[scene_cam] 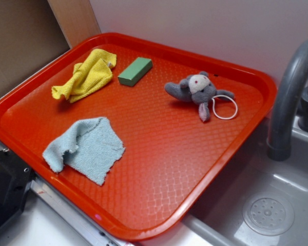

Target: Grab the gray animal.

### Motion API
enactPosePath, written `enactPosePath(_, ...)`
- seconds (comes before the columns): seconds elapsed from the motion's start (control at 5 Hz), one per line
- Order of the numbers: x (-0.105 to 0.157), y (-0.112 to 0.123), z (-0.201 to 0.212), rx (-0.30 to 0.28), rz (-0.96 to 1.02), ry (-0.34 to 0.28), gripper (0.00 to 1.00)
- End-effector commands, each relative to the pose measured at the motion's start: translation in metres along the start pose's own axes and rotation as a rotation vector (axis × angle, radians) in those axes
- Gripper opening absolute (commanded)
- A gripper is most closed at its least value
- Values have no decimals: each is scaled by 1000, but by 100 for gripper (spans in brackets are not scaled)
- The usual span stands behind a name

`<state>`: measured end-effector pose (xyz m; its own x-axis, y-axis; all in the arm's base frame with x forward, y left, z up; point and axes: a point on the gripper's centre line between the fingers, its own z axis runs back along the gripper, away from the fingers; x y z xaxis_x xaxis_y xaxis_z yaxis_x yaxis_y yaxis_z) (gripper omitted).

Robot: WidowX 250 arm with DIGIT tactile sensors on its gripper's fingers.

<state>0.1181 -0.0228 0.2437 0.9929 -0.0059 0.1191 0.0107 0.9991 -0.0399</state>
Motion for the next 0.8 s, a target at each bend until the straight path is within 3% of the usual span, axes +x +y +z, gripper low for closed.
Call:
enactPosePath(0.0,0,0,0,0,0,0,100)
enactPosePath(0.2,30,-3,-19,-57,-175,-113,100)
enactPosePath(0.6,78,-20,-40,-33,-502,-325,100)
